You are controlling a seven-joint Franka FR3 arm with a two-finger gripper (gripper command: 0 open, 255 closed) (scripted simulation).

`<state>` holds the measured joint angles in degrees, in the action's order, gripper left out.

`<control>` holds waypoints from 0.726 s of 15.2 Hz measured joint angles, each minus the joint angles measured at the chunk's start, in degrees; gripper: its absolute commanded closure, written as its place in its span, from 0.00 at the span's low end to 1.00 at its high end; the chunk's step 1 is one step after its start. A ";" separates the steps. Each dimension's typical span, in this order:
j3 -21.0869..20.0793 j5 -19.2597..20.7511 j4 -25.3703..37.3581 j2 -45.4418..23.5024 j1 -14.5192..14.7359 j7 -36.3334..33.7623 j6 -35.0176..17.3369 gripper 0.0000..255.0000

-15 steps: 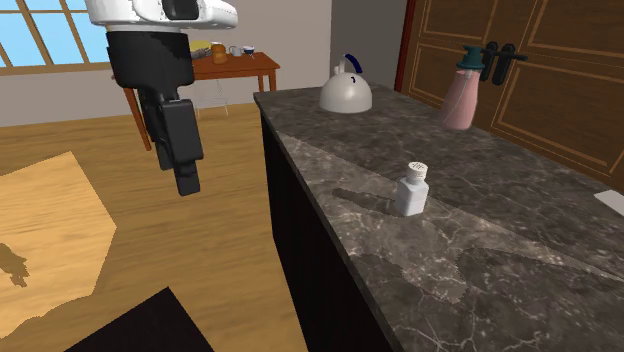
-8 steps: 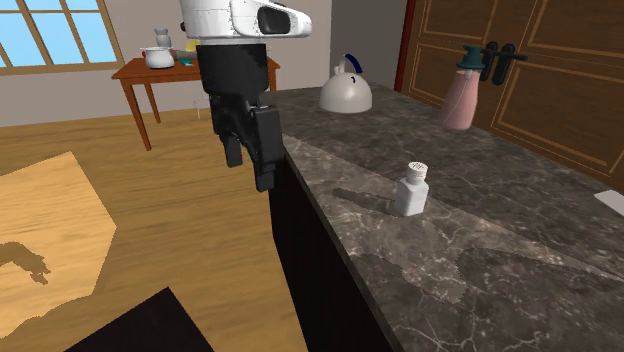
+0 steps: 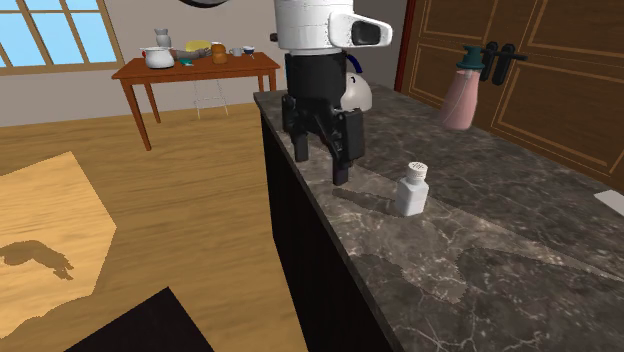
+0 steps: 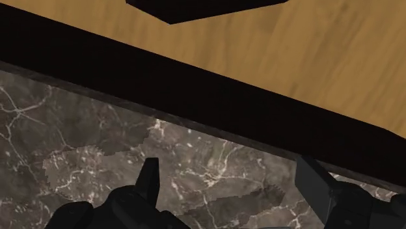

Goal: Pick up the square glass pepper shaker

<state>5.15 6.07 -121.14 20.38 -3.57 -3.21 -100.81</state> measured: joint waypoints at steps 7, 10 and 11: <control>2.95 -1.96 11.81 -13.81 -1.11 3.74 -4.62 0.00; 3.99 -3.39 17.89 -19.77 -1.82 5.51 -5.45 0.00; 4.25 -3.97 20.60 -21.88 -2.08 6.08 -5.19 0.00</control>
<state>9.41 2.10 -100.54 -1.50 -5.65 2.87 -106.00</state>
